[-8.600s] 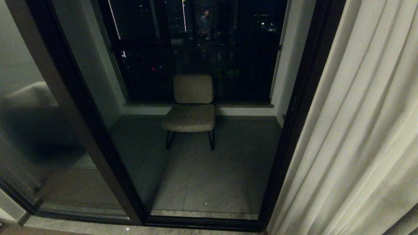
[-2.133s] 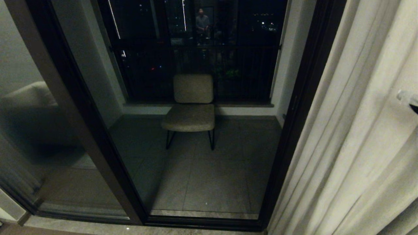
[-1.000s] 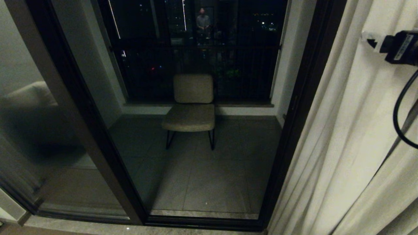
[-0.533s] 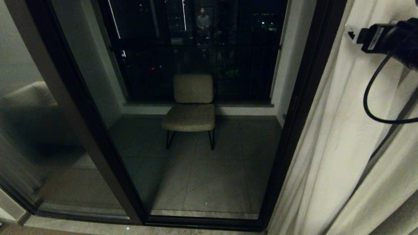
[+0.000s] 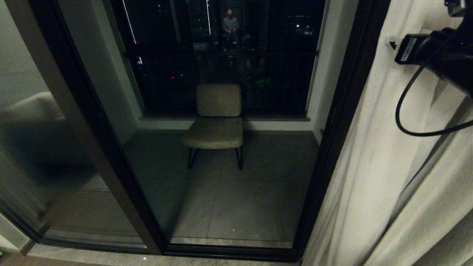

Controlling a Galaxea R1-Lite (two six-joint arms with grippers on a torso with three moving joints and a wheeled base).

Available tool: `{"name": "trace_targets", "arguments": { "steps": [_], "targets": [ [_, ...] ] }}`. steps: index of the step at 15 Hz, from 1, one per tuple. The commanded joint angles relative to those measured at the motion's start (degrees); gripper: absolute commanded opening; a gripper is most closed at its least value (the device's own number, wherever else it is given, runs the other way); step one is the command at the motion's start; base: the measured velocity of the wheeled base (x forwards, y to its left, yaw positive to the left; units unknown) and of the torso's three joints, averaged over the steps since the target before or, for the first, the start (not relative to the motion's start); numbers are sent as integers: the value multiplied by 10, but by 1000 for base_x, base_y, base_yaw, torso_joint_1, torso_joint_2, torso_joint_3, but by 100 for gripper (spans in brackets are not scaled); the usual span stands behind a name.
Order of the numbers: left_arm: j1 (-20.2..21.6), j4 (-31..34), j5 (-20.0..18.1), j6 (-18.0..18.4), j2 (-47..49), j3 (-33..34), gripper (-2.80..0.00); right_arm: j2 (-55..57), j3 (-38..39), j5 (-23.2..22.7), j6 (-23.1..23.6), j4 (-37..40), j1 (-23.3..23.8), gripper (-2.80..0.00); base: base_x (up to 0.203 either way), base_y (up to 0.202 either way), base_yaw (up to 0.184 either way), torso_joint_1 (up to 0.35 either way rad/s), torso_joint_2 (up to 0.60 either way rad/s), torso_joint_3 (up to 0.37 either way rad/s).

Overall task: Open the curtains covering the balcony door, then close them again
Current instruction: Close the inner curtains on both sides

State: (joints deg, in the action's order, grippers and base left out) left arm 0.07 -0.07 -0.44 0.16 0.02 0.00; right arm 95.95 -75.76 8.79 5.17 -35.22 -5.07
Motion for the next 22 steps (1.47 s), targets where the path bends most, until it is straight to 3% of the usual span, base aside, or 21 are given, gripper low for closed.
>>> {"name": "trace_targets", "arguments": {
  "steps": [1,22],
  "targets": [
    [0,0,0,0,0,0,-280,7,-10,1,0,-2,0,-280,0,0,0,0,0,0],
    [0,0,0,0,0,0,-280,-34,10,16,-7,-2,13,-280,0,0,0,0,0,0]
  ]
}}
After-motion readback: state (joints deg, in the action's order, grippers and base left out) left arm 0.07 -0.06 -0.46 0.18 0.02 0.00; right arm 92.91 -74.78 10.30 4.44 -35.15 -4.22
